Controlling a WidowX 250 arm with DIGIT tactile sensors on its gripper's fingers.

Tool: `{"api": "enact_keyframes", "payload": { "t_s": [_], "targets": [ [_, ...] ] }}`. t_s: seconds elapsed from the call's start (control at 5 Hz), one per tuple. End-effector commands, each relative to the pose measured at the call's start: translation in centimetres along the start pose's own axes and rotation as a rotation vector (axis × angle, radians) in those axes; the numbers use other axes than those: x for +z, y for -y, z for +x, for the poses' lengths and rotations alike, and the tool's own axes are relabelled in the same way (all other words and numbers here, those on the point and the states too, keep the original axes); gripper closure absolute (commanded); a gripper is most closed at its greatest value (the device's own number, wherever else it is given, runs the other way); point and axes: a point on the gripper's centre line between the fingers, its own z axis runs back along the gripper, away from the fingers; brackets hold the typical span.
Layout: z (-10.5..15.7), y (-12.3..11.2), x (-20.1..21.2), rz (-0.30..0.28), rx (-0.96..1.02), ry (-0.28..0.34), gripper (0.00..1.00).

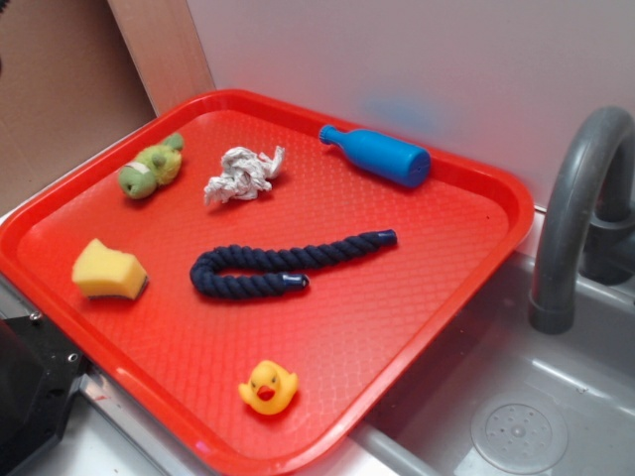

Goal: Grab the yellow duck.

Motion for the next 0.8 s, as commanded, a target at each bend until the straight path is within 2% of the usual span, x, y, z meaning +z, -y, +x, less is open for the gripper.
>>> {"api": "enact_keyframes", "payload": {
  "t_s": [0.0, 0.4, 0.6],
  "targets": [
    [0.0, 0.0, 0.0, 0.000, 0.000, 0.000, 0.00],
    [5.1, 4.8, -2.6, 0.152, -0.517, 0.024, 0.00],
    [5.5, 7.2, -4.8, 0.197, -0.781, -0.042, 0.00]
  ]
}}
